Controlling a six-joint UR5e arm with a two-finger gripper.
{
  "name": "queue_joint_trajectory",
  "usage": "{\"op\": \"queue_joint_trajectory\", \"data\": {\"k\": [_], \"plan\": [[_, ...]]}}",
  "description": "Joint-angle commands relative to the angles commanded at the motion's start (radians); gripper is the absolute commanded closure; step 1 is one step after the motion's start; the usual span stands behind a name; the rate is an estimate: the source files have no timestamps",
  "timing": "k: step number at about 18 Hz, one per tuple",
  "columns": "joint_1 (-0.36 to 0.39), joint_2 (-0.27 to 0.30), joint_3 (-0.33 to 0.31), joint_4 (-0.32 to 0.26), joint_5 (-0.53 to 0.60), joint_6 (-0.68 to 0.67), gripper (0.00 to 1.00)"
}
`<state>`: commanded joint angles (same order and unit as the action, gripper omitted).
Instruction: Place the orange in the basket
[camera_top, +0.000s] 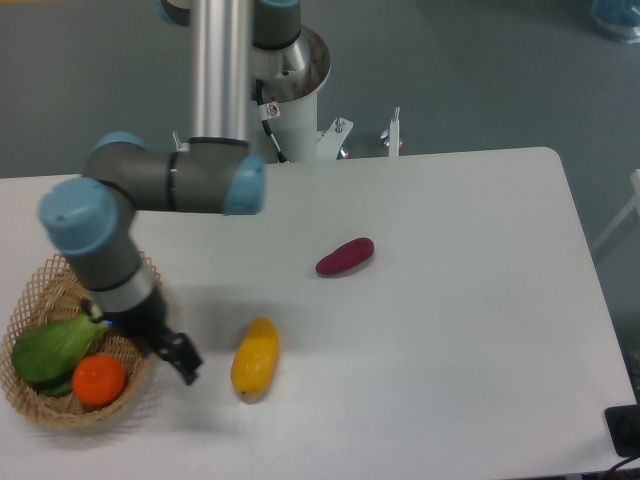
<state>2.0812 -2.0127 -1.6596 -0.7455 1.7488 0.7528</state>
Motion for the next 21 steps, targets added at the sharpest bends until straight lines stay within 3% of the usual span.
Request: {"op": "queue_joint_trajectory", "data": {"k": [2,7,11,16,21], "plan": [[0.084,0.006,-0.014,0.000,-0.026,0.098,0.00],[0.423,0.057,-0.065,-0.020,-0.135,0.446,0.00],[0.600,0.052,-0.048,-0.049,-0.179,0.664,0.00],[0.706,0.058,-0.008,-0.155,-0.233,0.821,0.00],[0.711,0.055,0.003,-0.164,-0.230,0.844,0.00]]}}
